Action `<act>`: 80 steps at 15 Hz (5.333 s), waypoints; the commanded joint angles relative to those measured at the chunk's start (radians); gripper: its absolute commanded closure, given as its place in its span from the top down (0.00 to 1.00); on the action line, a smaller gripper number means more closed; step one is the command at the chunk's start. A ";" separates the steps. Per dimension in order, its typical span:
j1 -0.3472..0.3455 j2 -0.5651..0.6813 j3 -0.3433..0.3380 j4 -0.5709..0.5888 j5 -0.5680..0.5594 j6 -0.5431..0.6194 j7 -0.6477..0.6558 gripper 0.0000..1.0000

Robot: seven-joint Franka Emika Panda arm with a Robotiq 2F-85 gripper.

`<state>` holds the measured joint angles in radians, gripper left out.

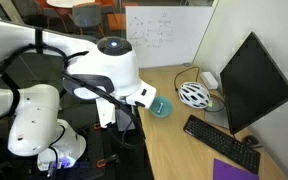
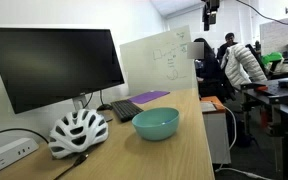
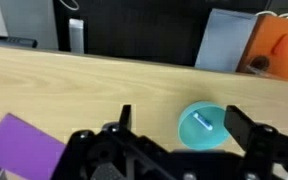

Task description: Take the marker out of the bowl and put it on the desk

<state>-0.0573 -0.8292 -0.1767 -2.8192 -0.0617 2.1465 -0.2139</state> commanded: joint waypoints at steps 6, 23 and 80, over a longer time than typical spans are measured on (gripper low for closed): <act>-0.005 0.012 0.006 -0.033 0.006 -0.009 -0.004 1.00; 0.152 0.949 0.177 0.399 -0.071 0.499 -0.280 1.00; -0.043 1.359 0.181 0.718 -0.307 0.551 -0.335 0.05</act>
<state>-0.0487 0.4814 -0.0069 -2.1000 -0.3552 2.6127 -0.4728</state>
